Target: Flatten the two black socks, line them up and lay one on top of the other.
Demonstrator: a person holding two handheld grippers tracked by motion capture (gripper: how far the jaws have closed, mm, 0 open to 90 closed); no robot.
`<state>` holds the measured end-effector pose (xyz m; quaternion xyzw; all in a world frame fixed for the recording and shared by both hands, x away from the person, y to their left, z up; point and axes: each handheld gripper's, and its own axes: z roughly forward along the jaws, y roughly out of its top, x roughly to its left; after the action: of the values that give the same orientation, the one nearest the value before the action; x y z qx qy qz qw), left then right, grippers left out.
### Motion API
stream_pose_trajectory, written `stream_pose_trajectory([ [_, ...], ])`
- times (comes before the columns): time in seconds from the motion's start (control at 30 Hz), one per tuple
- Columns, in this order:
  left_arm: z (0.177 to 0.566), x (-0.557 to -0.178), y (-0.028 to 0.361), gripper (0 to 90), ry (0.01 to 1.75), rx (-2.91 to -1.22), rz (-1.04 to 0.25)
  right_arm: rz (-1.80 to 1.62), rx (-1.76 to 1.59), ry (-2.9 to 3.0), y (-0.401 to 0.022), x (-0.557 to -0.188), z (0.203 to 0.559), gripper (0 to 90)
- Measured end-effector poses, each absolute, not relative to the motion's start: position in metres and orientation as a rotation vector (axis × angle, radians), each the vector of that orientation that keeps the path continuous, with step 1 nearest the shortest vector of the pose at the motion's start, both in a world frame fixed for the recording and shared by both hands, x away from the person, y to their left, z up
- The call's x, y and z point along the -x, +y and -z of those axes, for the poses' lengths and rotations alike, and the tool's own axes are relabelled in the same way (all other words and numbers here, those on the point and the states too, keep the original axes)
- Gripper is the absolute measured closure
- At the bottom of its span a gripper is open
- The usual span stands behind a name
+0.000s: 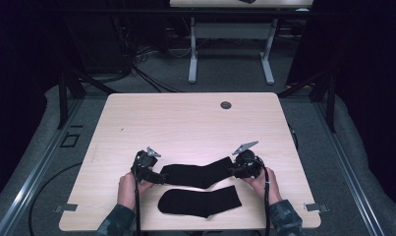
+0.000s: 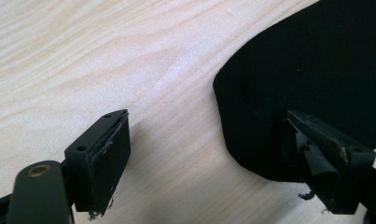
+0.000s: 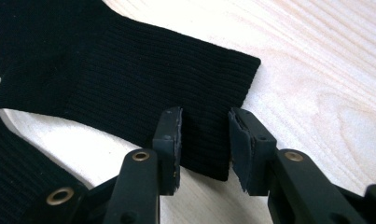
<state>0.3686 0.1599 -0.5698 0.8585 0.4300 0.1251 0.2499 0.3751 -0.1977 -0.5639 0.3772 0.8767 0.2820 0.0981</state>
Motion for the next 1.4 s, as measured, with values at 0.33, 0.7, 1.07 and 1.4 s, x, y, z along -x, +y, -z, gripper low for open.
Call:
stream_pose_trajectory([
  [0.33,0.57,-0.363,0.161,16.5,1.167,-2.336,-0.342,-0.836,-1.122,2.612,-0.201,-0.369,0.563,64.8],
  [0.7,0.57,-0.364,0.159,14.8,1.149,-2.344,-0.33,-0.836,-1.123,2.607,-0.201,-0.369,0.563,62.8],
  [1.07,0.552,-0.359,0.168,4.5,1.14,-2.25,-0.382,-0.971,-1.165,2.518,-0.211,-0.365,0.548,33.7],
  [1.4,0.533,-0.342,0.191,0.7,1.154,-2.181,-0.437,-1.017,-1.131,2.409,-0.231,-0.345,0.52,12.5],
])
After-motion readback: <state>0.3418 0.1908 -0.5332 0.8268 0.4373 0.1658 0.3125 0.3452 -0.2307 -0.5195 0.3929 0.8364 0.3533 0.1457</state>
